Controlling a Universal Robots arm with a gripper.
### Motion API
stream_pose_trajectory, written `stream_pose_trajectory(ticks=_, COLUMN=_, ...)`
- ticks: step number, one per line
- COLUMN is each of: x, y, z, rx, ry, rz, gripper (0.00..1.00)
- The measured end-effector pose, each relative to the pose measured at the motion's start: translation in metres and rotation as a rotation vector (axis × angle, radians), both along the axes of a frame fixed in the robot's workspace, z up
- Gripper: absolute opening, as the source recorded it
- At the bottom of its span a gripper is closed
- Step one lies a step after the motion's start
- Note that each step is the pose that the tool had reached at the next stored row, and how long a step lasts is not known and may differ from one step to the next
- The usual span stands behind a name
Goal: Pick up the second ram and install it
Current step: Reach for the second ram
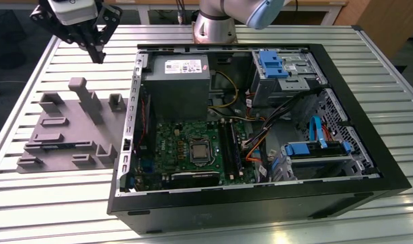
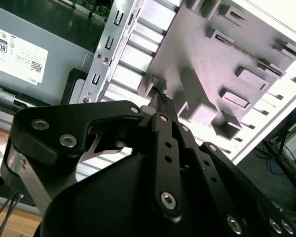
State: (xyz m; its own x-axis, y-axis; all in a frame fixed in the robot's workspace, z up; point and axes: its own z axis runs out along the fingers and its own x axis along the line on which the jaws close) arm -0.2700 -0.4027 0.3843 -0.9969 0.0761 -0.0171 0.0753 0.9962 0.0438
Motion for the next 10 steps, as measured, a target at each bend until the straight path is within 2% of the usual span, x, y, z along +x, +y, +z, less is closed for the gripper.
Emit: stream_pose_trajectory(ticks=10, x=-0.0022, y=0.0, z=-0.0005, rx=0.0, ry=0.0002, rz=0.0, gripper=0.11)
